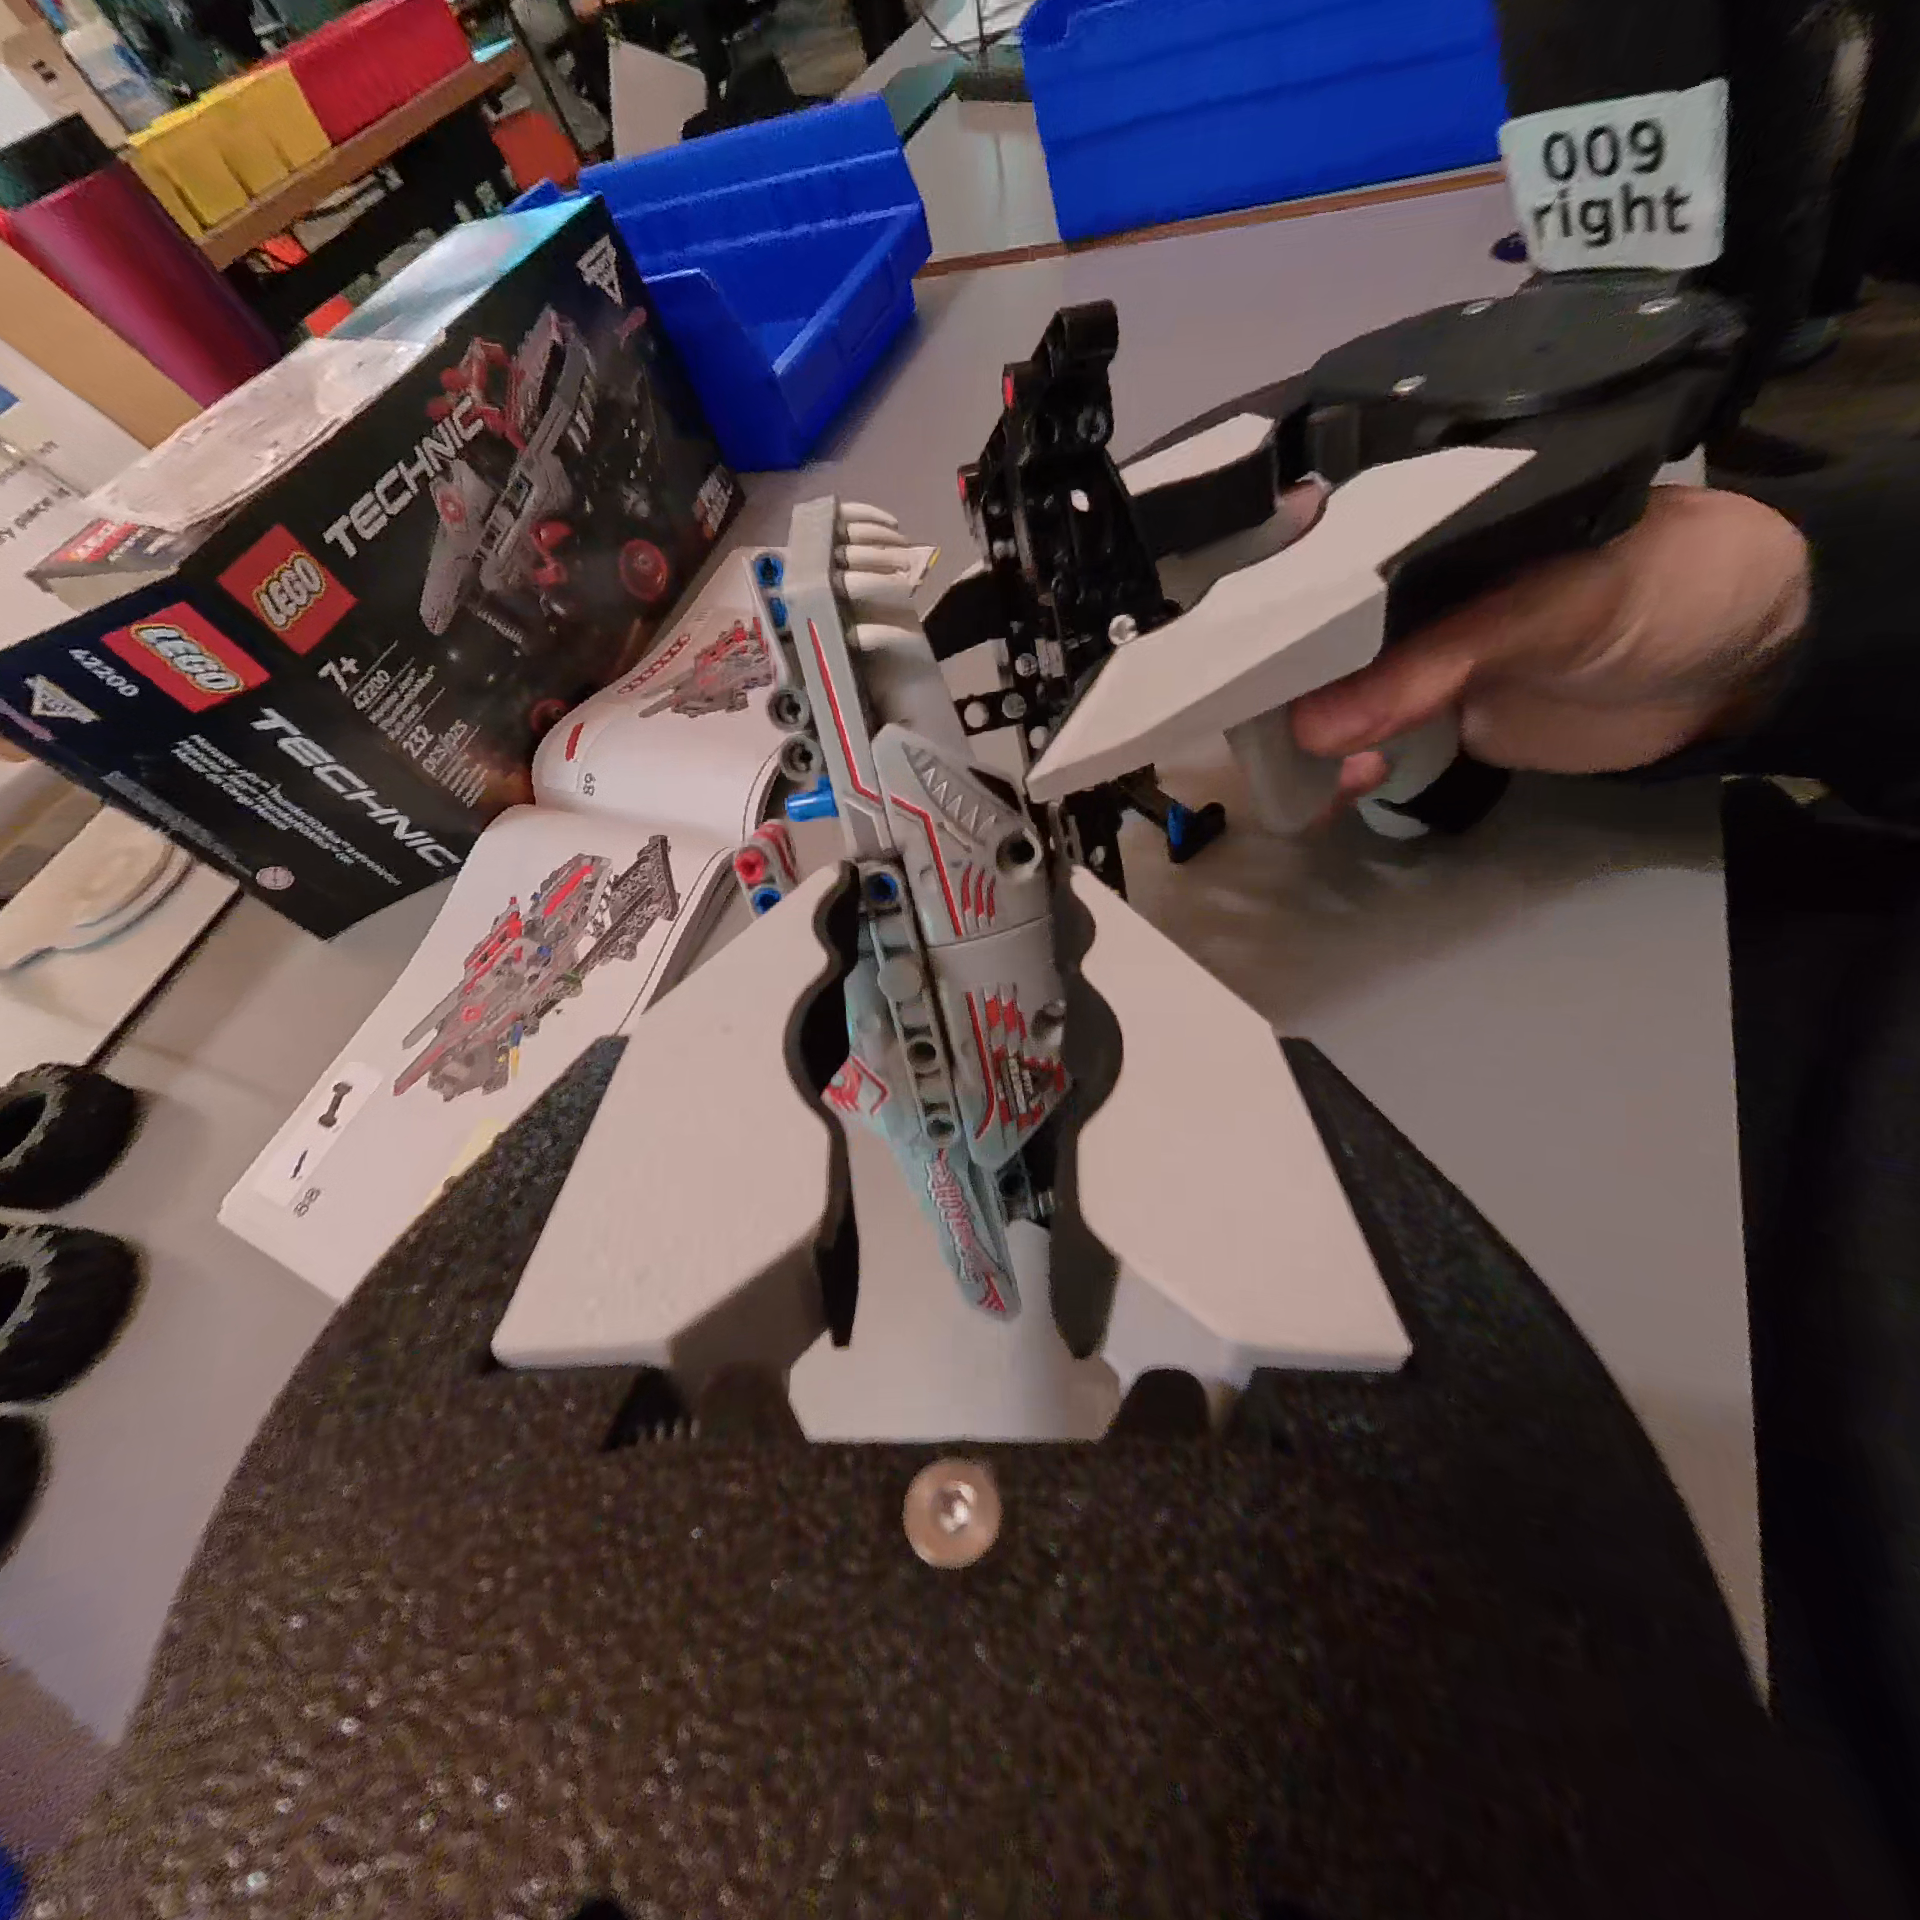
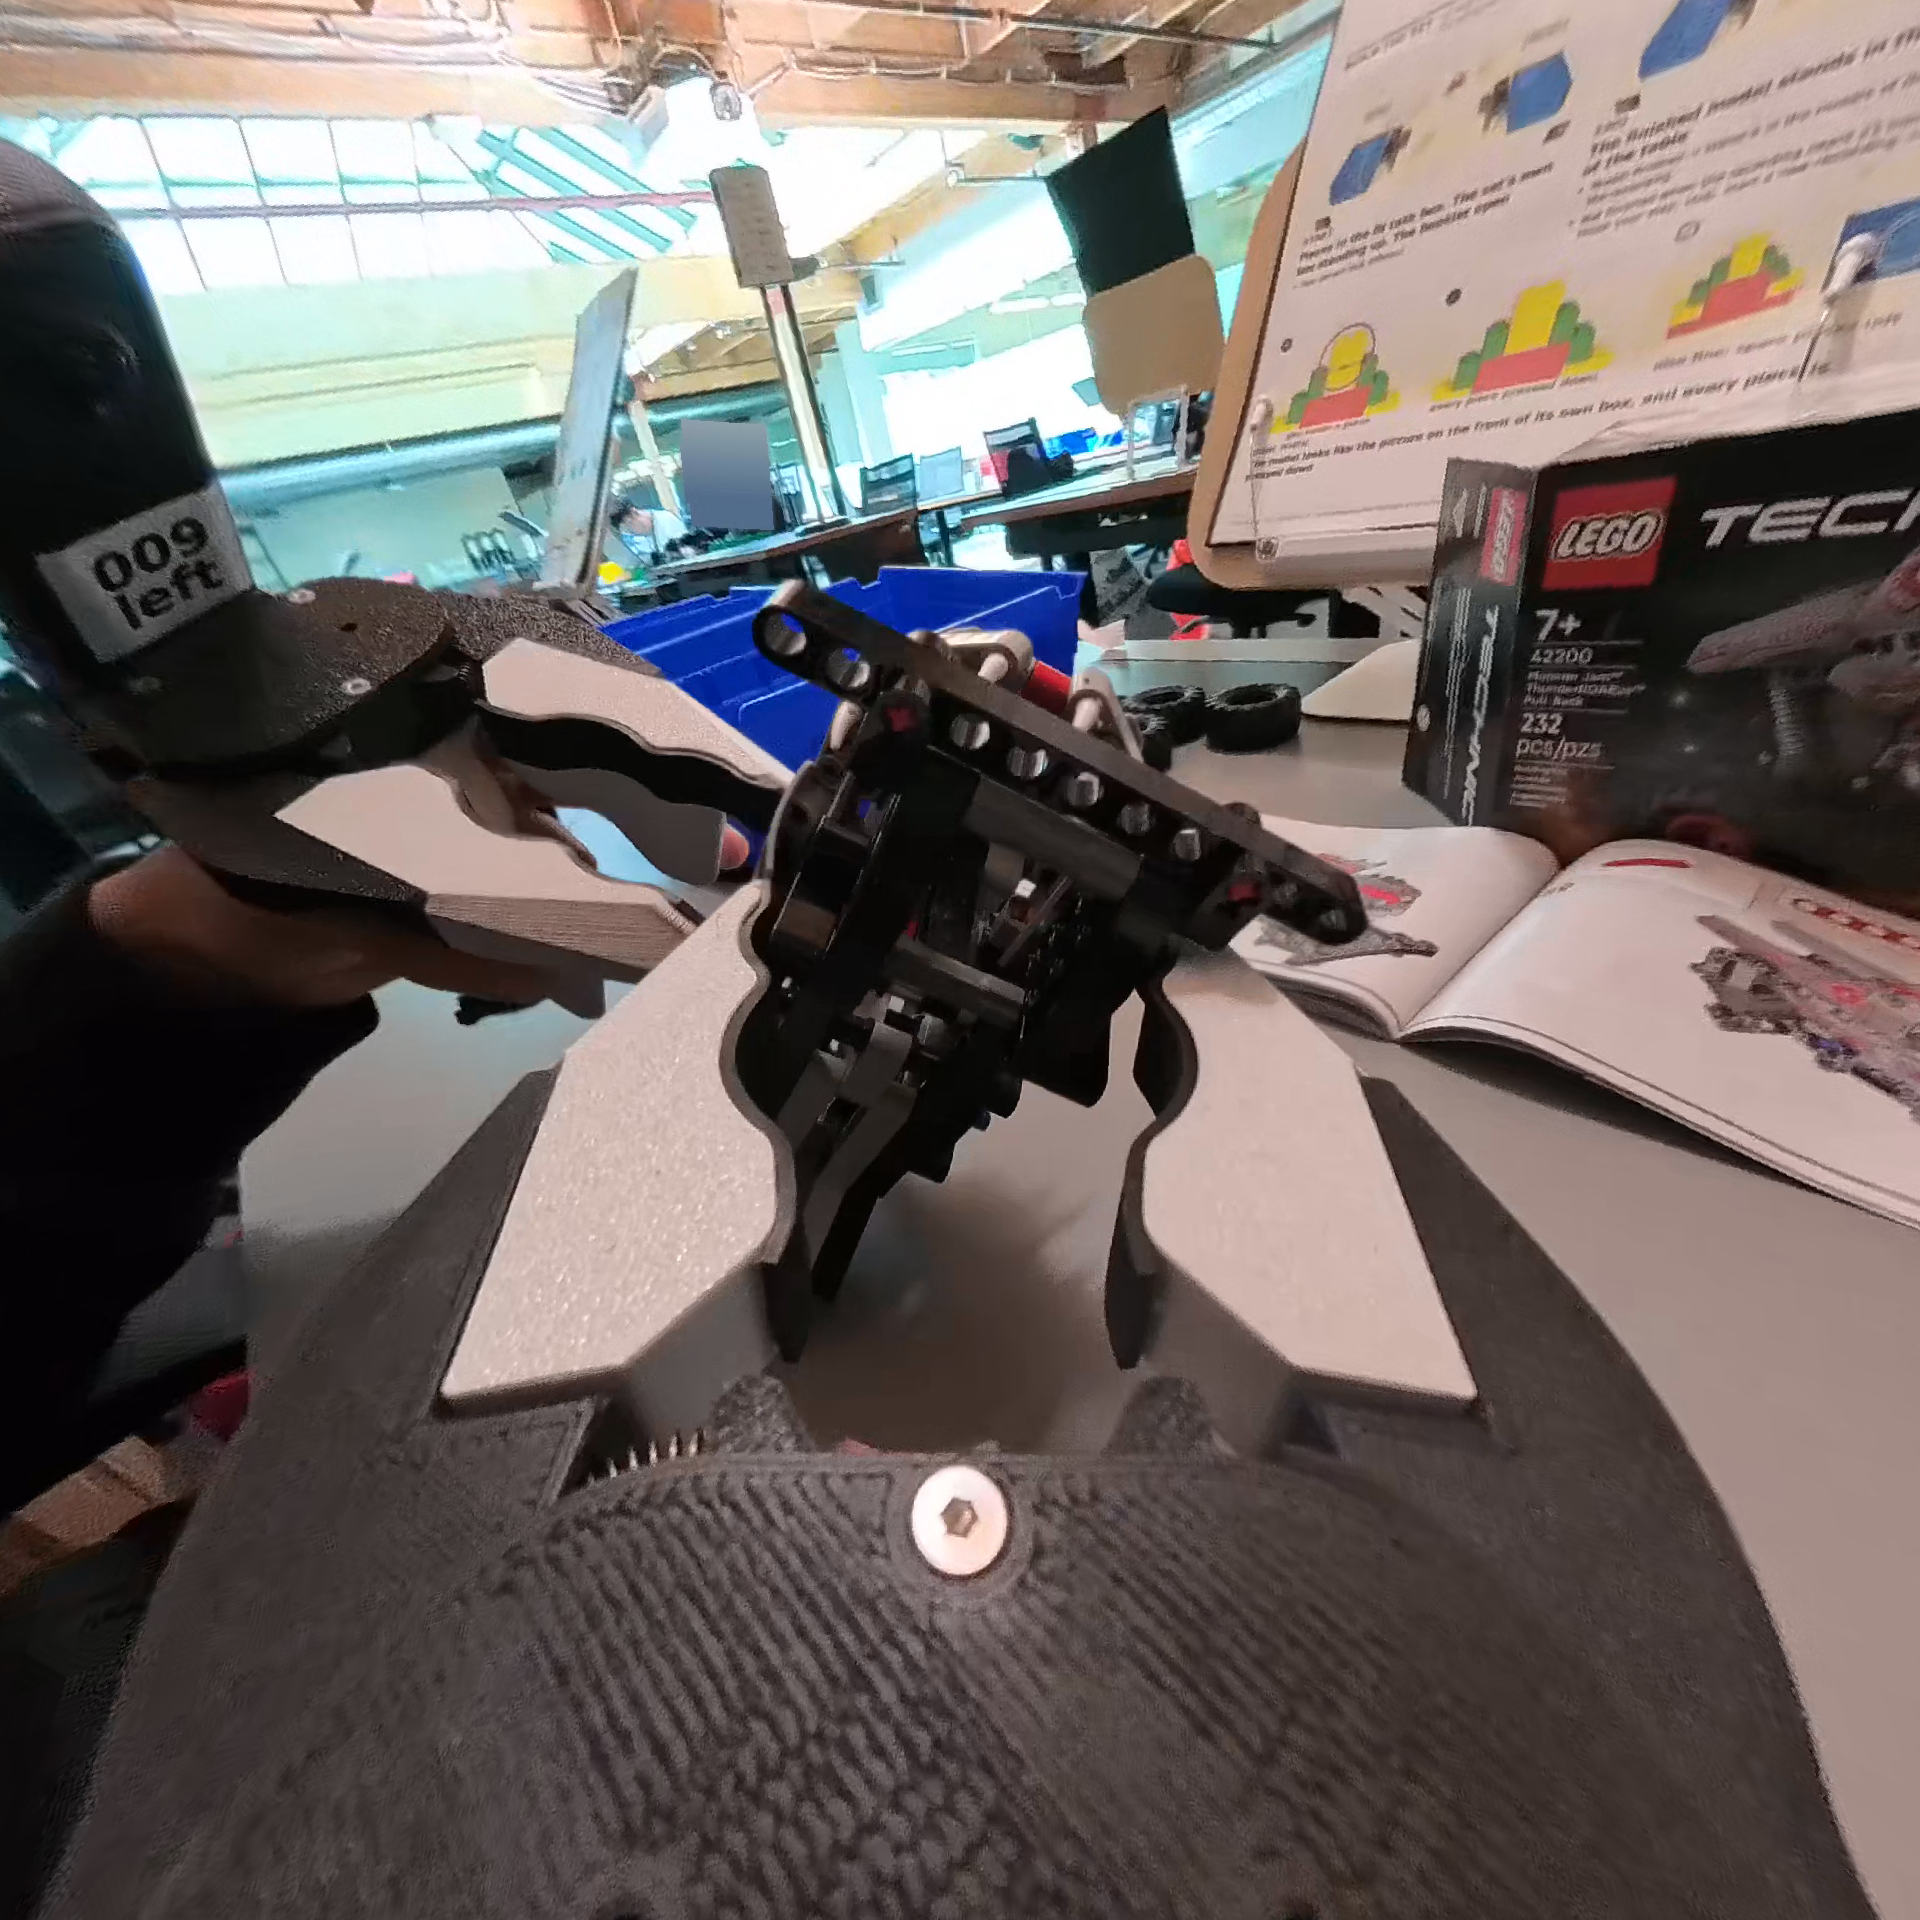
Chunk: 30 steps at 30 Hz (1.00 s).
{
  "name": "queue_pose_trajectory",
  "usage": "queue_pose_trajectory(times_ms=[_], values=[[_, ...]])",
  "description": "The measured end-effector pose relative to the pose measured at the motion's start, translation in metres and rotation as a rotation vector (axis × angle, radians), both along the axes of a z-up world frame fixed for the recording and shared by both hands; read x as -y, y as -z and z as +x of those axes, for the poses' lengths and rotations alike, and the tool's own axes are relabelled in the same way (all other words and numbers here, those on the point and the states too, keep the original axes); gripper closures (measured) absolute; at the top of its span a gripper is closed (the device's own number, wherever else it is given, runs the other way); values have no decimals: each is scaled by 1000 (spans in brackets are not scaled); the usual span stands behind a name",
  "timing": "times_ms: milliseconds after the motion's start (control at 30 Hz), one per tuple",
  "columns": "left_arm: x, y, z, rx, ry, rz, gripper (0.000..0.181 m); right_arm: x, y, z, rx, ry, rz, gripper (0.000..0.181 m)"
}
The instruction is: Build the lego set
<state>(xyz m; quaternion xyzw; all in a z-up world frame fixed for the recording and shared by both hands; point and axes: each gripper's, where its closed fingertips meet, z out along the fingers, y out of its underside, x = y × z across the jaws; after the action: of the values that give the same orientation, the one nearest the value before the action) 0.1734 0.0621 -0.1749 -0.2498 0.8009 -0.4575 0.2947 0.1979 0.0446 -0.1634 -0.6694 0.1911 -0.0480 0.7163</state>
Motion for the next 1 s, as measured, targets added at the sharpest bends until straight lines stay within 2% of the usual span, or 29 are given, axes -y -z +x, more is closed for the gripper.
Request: queue_pose_trajectory(times_ms=[167,300,467,600,800,1000], values=[[-1,-5,-2,37,-48,-26,144,-4,-8,-16,191,23,-88,116],[1,-8,-7,58,-37,-164,146,-3,-13,-23,264,50,-113,116],[-3,-10,-14,126,97,-342,147,-6,-19,-36,456,13,-122,120],[-7,-11,-20,173,188,-395,147,-4,-12,-41,435,-52,-121,108],[-14,-11,-31,213,308,-423,147,-4,6,-50,248,-211,-105,96],[-20,-8,-34,188,367,-442,147,-24,6,-57,256,-380,-123,96]])
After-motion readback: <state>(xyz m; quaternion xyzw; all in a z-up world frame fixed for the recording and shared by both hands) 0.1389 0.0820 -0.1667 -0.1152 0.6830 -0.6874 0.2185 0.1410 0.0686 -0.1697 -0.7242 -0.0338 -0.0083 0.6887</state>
